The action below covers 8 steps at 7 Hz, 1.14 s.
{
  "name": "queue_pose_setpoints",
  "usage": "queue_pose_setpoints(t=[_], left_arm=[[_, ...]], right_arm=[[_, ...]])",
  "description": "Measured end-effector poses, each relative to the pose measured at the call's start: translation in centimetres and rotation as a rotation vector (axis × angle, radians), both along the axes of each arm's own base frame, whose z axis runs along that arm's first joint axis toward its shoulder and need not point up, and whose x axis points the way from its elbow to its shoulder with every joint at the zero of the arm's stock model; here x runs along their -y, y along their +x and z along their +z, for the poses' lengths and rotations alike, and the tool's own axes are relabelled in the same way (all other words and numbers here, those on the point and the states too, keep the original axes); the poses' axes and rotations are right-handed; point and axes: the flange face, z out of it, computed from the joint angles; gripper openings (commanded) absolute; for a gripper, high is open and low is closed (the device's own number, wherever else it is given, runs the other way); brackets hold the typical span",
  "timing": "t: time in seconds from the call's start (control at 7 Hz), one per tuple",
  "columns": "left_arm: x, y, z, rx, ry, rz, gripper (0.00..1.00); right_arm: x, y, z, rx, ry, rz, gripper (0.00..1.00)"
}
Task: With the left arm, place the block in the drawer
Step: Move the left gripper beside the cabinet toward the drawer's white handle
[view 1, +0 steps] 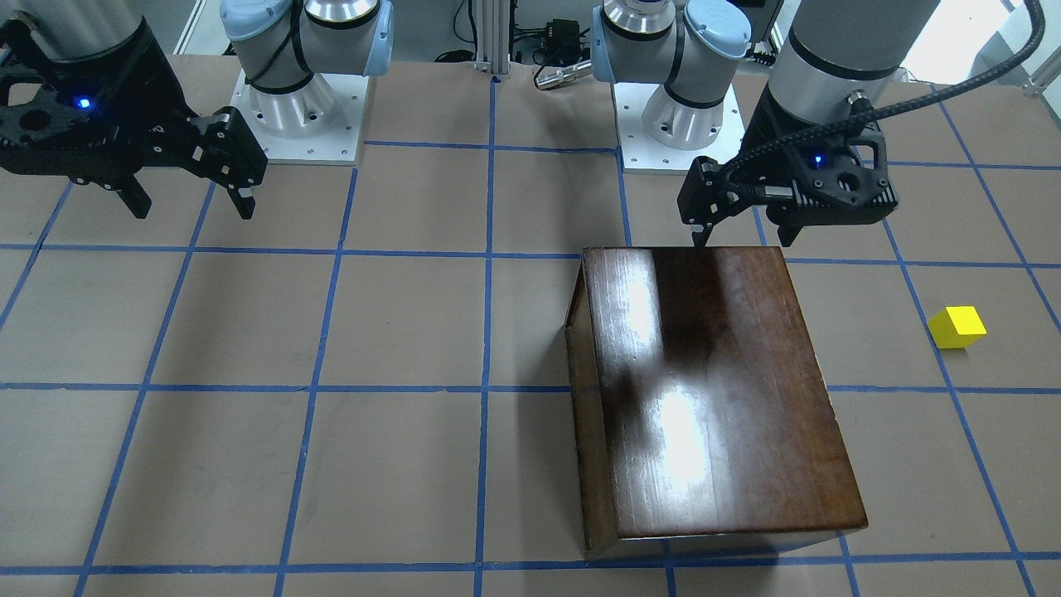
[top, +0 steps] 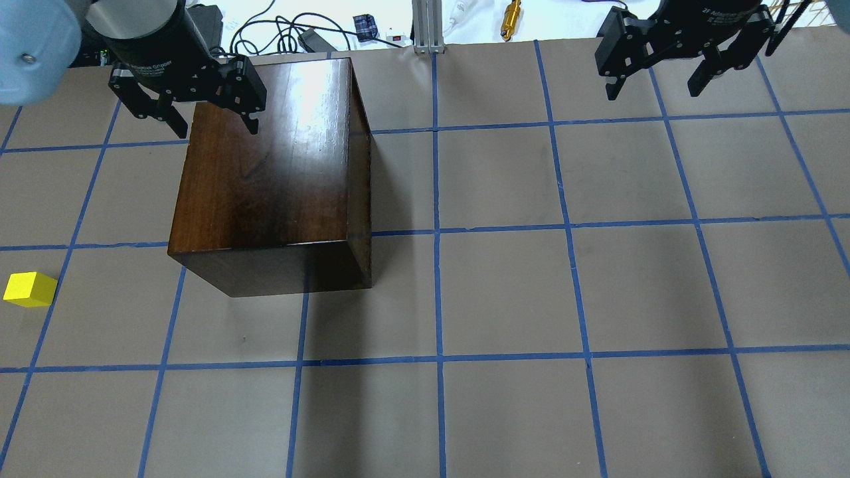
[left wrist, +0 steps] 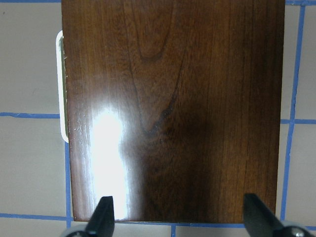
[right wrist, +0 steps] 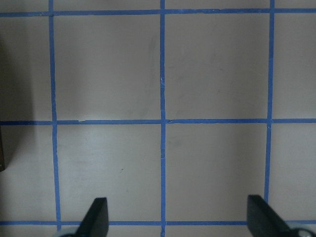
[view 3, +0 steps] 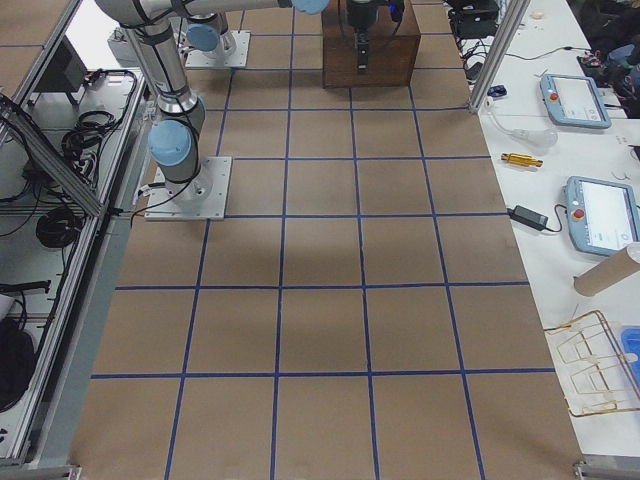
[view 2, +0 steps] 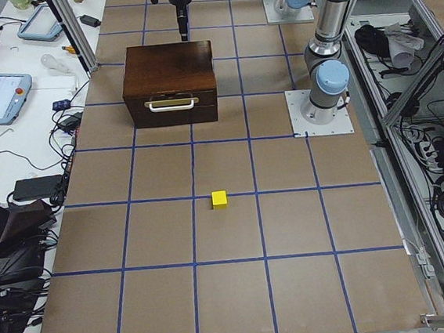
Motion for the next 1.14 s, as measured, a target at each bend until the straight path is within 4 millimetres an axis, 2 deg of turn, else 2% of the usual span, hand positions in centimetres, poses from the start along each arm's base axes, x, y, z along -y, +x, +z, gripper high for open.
queue_pose_setpoints(t=[0.29, 0.43, 0.57, 0.71, 0.86, 1.0, 1.14], left_arm=[[0.2, 0.2, 0.1, -0.005, -0.002, -0.001, 0.92], [0.6, 1.6, 0.2, -0.030, -0.001, 0.022, 0.92], [1.3, 5.6, 0.4, -0.081, 0.012, 0.070, 0.92], [1.6, 10.9, 0.3, -0.120, 0.031, 0.107, 0.91], [1.8, 15.9, -0.7, -0.144, 0.052, 0.135, 0.91], [2.3, 20.1, -2.9, -0.163, 0.081, 0.156, 0.91], [3.3, 23.2, -5.6, -0.177, 0.099, 0.150, 0.91]], right_arm=[[0.0, 0.0, 0.0, -0.001, 0.000, 0.000, 1.00], [0.0, 0.0, 0.0, -0.001, 0.000, 0.000, 1.00], [0.0, 0.0, 0.0, -0.001, 0.001, 0.000, 1.00], [0.0, 0.0, 0.0, -0.001, 0.001, 0.000, 1.00], [0.0, 0.0, -0.1, -0.001, 0.001, 0.000, 1.00], [0.0, 0.0, -0.1, -0.001, 0.001, 0.000, 1.00], [0.0, 0.0, -0.1, -0.001, 0.001, 0.000, 1.00]])
